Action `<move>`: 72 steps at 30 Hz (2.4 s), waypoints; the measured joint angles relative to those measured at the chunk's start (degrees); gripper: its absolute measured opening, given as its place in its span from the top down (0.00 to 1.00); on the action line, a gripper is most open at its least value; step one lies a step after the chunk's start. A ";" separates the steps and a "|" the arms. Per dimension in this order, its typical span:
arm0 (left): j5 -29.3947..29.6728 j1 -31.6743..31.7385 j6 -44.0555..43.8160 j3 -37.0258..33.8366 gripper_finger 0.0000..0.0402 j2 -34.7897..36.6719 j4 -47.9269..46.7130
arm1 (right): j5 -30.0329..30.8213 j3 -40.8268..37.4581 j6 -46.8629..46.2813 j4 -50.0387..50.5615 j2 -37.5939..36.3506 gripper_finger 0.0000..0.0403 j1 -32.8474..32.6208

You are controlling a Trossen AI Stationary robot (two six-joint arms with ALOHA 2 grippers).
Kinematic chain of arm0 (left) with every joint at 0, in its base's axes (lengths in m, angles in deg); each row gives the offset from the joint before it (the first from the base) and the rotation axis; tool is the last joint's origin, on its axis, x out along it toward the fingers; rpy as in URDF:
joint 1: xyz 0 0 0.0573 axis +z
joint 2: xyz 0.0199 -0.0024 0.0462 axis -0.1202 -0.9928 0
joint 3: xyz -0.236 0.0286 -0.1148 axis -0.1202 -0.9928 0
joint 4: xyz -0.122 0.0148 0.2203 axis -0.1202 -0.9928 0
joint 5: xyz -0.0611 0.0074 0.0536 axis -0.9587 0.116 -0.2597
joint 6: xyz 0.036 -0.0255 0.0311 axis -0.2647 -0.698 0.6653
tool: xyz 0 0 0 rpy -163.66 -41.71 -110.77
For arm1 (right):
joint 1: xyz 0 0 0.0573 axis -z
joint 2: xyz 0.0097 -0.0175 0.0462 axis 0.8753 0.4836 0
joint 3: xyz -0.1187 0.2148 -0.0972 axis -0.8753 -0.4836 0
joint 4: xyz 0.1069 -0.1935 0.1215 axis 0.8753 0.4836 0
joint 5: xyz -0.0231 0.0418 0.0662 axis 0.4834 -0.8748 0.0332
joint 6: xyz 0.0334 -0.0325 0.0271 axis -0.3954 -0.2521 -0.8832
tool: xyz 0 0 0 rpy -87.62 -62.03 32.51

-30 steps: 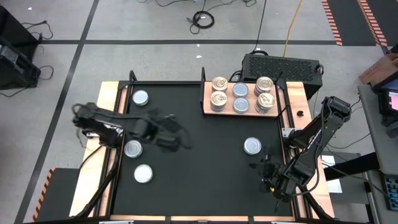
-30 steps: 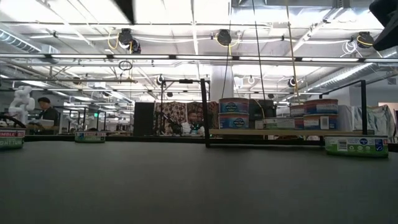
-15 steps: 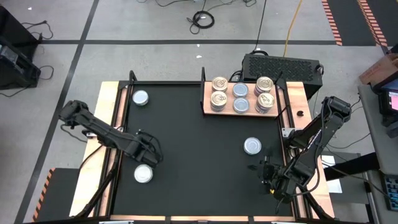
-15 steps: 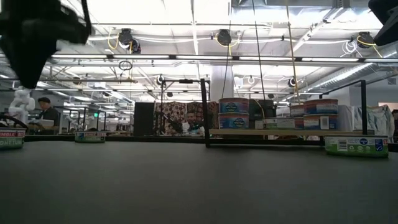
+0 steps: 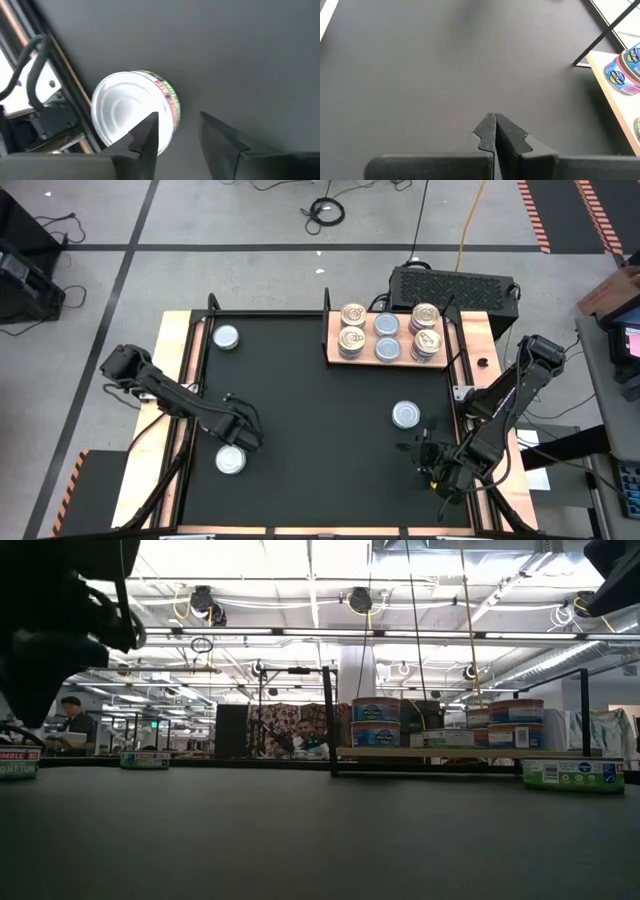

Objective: Stack canned seafood by type on shelf
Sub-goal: Stack the green tuna can on top of the top green tuna can on the shelf

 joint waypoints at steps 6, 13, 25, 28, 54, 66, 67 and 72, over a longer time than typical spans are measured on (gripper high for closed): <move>-0.02 -0.01 0.04 -0.04 0.62 -2.31 -0.32 | 0.01 0.02 0.02 -0.02 0.00 1.00 -0.02; -0.06 0.00 1.84 -0.04 0.62 -6.42 -0.33 | 0.01 0.01 0.02 -0.02 0.00 1.00 -0.02; -2.45 0.02 6.50 -0.04 0.63 -9.82 0.10 | 0.01 0.02 0.02 -0.02 0.00 1.00 -0.02; -2.57 0.02 7.80 -0.04 0.63 -9.84 1.38 | 0.01 0.02 0.02 -0.02 0.00 1.00 -0.02; -7.77 0.85 10.79 -3.56 0.98 -9.77 1.01 | -0.01 0.02 0.61 -0.06 0.00 1.00 -0.02; -0.26 0.80 16.40 11.23 1.00 -9.93 0.42 | -0.01 0.02 0.83 -0.06 0.00 1.00 -0.04; 0.88 0.80 17.07 12.85 1.00 -9.93 0.30 | -0.01 0.02 0.83 -0.06 0.00 1.00 -0.04; 6.78 0.95 19.33 21.12 1.00 -11.06 0.32 | -0.01 0.02 0.83 -0.07 0.00 1.00 -0.04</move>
